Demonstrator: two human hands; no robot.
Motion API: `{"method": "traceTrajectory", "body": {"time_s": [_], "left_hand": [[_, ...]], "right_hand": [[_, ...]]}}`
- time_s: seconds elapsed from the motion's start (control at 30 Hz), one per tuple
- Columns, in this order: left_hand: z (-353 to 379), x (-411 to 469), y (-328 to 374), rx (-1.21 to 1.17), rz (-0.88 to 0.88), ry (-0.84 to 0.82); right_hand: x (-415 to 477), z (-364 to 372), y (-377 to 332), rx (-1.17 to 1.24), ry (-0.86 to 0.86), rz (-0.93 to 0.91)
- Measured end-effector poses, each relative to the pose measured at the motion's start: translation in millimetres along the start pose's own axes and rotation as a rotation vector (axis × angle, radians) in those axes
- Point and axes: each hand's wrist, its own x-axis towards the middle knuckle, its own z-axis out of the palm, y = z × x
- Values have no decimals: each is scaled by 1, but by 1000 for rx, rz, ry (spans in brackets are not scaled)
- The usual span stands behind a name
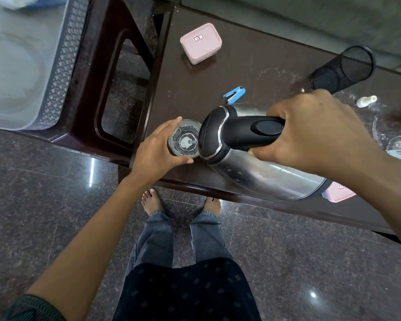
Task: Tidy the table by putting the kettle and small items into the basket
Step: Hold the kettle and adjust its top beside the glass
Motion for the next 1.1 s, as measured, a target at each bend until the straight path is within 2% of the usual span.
{"method": "traceTrajectory", "body": {"time_s": [1.1], "left_hand": [[1, 0, -2, -50, 3, 2]], "right_hand": [[3, 1, -3, 13, -39, 39]]}}
